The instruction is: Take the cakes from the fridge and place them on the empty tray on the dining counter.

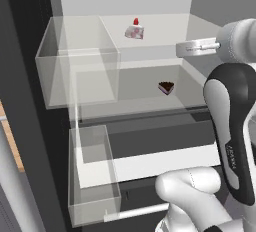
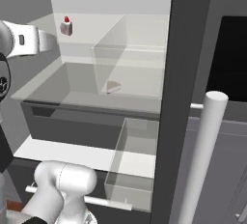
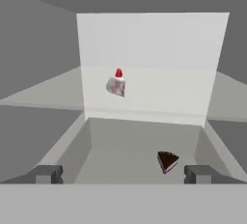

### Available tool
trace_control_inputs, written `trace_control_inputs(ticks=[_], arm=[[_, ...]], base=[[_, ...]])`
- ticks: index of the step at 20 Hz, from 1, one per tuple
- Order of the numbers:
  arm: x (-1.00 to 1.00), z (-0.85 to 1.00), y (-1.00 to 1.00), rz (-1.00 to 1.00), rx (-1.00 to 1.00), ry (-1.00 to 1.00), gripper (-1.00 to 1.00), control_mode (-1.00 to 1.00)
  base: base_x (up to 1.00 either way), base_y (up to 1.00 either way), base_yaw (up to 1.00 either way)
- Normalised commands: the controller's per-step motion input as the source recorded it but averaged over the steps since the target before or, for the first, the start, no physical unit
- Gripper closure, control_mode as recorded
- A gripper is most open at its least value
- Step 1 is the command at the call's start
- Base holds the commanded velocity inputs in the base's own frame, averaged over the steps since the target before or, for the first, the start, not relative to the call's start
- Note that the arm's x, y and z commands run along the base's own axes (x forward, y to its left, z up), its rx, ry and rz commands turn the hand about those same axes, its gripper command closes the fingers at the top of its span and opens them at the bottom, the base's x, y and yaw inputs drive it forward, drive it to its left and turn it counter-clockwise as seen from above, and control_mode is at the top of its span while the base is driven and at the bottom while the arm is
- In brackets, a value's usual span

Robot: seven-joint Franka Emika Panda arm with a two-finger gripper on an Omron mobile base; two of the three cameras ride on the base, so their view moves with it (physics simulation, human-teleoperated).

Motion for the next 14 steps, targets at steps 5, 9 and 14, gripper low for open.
trace_control_inputs(ticks=[5, 9, 14], arm=[[0.37, 0.14, 0.16, 0.01, 0.00, 0.00, -1.00, -1.00], [0.59, 0.00, 0.41, 0.05, 0.00, 0.00, -1.00, -1.00], [0.68, -0.04, 0.23, 0.04, 0.00, 0.00, -1.00, -1.00]], base=[[0.00, 0.00, 0.00], [0.00, 0.00, 0.00], [0.00, 0.00, 0.00]])
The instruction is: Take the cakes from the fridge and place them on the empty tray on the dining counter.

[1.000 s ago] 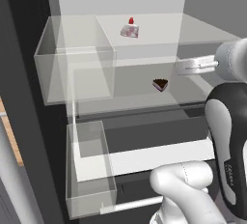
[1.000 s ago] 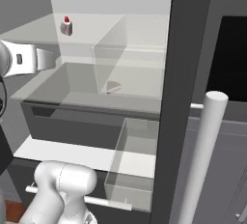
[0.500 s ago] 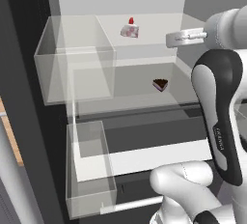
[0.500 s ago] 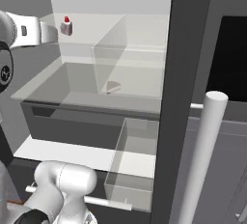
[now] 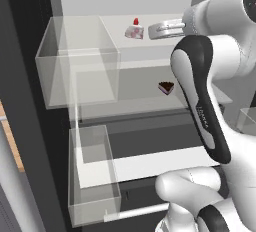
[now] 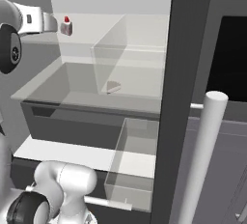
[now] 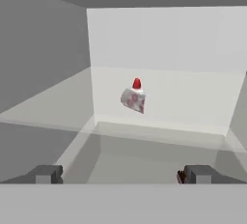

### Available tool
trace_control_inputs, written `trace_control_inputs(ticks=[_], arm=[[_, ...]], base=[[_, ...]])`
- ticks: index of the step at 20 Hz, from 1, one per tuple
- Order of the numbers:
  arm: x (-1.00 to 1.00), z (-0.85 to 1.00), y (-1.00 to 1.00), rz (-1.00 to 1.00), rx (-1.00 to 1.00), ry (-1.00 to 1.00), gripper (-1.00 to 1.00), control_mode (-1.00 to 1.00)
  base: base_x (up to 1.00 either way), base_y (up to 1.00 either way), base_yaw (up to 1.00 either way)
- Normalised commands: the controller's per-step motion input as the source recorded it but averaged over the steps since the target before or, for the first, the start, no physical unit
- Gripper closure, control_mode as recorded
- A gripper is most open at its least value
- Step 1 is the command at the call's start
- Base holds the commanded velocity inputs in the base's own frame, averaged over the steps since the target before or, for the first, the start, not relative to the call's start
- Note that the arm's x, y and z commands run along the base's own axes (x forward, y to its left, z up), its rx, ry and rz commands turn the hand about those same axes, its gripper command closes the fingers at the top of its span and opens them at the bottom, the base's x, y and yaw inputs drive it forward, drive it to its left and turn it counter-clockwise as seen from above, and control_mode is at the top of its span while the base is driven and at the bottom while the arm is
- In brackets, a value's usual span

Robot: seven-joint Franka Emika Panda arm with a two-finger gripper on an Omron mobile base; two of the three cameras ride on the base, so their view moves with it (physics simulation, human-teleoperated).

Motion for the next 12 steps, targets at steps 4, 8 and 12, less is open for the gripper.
trace_control_inputs(ticks=[4, 8, 12], arm=[[0.56, -0.05, 0.05, 0.02, 0.00, 0.00, -1.00, -1.00], [0.57, -0.09, 0.00, 0.01, 0.00, 0.00, -1.00, -1.00], [0.59, -0.19, 0.00, 0.00, 0.00, 0.00, -1.00, -1.00]], base=[[0.00, 0.00, 0.00], [0.00, 0.00, 0.00], [0.00, 0.00, 0.00]])
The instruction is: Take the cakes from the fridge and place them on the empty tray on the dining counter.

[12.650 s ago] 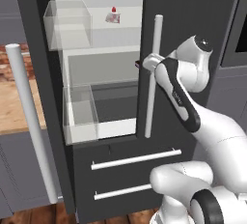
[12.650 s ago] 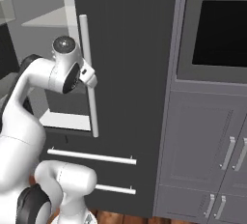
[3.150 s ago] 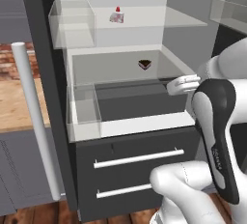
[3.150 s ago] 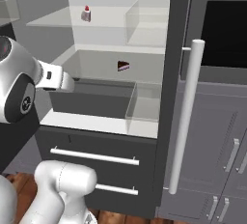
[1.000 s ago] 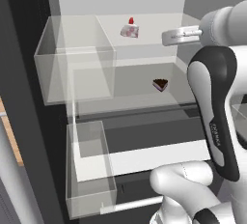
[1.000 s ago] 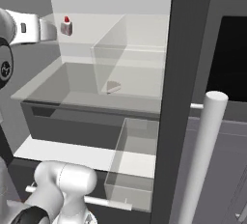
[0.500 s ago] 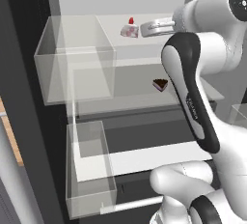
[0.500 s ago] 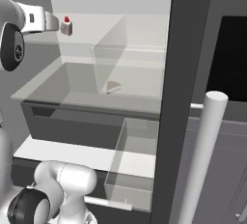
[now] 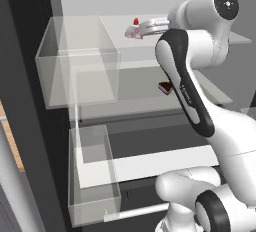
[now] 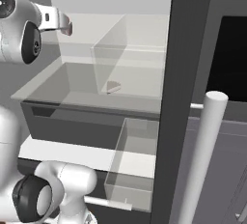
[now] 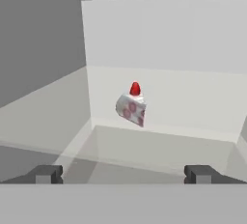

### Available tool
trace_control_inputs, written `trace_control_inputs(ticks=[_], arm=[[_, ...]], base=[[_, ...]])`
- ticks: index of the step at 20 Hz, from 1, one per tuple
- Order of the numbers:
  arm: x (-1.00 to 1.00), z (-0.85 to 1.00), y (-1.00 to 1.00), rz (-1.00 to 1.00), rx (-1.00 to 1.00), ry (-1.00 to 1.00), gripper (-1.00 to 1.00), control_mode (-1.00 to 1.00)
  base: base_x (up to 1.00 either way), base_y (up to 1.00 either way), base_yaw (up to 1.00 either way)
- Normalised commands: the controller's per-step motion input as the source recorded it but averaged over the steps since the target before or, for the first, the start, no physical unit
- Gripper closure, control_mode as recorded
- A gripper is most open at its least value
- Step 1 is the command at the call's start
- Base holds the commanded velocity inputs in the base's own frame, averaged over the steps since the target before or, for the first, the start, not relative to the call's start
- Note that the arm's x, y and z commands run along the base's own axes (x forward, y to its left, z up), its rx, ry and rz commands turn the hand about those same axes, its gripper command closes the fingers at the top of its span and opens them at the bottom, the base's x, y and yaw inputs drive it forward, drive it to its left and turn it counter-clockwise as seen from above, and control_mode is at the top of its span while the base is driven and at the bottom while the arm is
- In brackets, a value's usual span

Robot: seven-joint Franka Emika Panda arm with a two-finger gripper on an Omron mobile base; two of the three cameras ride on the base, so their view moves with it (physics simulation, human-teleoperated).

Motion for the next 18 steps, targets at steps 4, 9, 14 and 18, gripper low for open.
trace_control_inputs(ticks=[4, 9, 14, 18], arm=[[0.60, -0.14, 0.00, 0.00, 0.00, 0.00, -1.00, -1.00], [0.66, -0.11, 0.07, 0.00, 0.00, 0.03, -1.00, -1.00], [0.63, -0.13, 0.10, 0.00, 0.00, 0.06, -1.00, -1.00], [0.53, 0.00, 0.05, 0.01, 0.00, 0.03, -1.00, -1.00]], base=[[0.00, 0.00, 0.00], [0.00, 0.00, 0.00], [0.00, 0.00, 0.00], [0.00, 0.00, 0.00]])
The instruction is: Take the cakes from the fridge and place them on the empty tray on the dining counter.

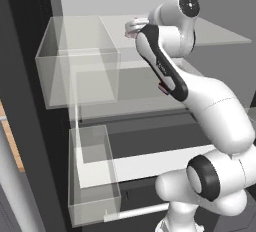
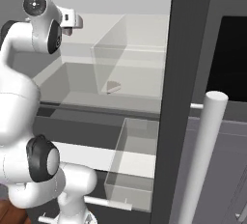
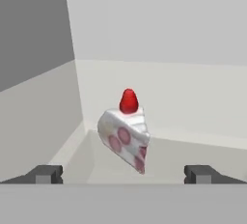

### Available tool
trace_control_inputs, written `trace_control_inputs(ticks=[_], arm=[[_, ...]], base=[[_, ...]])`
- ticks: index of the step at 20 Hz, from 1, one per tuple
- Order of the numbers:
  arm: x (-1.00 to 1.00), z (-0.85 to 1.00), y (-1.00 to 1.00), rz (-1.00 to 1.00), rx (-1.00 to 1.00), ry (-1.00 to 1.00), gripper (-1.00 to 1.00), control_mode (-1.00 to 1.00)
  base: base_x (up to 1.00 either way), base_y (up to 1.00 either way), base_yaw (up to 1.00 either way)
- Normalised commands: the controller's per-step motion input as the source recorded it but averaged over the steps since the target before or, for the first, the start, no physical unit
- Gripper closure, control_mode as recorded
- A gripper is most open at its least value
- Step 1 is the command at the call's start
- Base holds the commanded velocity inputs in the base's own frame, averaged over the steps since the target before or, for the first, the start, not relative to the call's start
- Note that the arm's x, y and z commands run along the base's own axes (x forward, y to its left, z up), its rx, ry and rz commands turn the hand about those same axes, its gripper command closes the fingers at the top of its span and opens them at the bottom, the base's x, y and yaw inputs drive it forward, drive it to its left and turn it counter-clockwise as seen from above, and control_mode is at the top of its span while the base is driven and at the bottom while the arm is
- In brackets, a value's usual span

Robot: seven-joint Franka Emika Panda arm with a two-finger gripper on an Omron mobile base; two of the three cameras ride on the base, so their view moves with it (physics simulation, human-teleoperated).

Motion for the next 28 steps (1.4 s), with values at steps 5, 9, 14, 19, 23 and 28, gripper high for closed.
trace_control_inputs(ticks=[5, 9, 14, 19, 23, 28], arm=[[0.49, -0.08, 0.07, 0.01, 0.00, 0.01, -1.00, -1.00], [0.39, -0.17, 0.13, 0.01, 0.00, 0.00, -1.00, -1.00], [0.33, -0.14, 0.03, 0.00, 0.00, 0.00, -1.00, -1.00], [0.23, -0.16, 0.00, 0.00, 0.00, 0.00, -1.00, -1.00], [0.14, -0.20, 0.04, 0.00, 0.00, 0.00, 1.00, -1.00], [0.01, -0.22, 0.07, 0.00, 0.00, 0.03, 1.00, -1.00]], base=[[0.00, 0.00, 0.00], [0.00, 0.00, 0.00], [0.00, 0.00, 0.00], [0.00, 0.00, 0.00], [0.00, 0.00, 0.00], [0.00, 0.00, 0.00]])
